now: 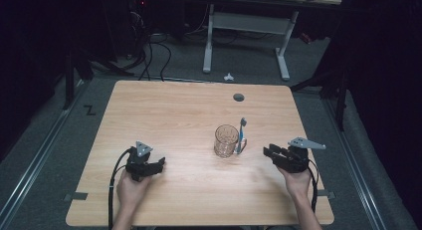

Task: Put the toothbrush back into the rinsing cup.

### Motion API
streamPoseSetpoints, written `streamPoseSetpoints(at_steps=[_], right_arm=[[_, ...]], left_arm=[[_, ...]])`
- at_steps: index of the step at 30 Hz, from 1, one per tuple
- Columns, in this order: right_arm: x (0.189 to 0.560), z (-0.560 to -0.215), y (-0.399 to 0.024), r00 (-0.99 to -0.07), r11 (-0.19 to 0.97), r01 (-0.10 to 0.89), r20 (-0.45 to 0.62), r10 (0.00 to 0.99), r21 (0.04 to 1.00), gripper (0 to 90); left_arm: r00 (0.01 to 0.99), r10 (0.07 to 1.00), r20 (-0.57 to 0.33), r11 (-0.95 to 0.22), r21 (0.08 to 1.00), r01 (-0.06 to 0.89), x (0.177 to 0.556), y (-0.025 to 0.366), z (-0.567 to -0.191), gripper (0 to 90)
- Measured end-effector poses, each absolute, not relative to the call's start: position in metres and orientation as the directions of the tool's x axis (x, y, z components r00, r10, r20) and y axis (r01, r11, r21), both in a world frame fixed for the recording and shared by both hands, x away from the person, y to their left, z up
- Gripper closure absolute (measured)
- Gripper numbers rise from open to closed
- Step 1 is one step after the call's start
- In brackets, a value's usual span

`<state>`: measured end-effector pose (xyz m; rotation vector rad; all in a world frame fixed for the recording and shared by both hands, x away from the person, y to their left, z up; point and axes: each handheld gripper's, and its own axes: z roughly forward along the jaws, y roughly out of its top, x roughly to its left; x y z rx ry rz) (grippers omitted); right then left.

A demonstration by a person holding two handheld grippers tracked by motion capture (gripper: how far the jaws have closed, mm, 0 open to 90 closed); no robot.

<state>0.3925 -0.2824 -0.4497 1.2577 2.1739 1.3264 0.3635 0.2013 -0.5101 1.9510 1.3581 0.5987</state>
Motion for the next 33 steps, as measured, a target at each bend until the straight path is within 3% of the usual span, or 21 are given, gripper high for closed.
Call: streamPoseSetpoints(at_steps=[33], right_arm=[[0.390, -0.492, -0.272, -0.561, 0.231, 0.584, 0.180, 0.808, 0.778, 61.5]], left_arm=[[0.350, 0.937, -0.008, -0.228, 0.746, 0.626, 0.363, 0.201, -0.510, 27.6]])
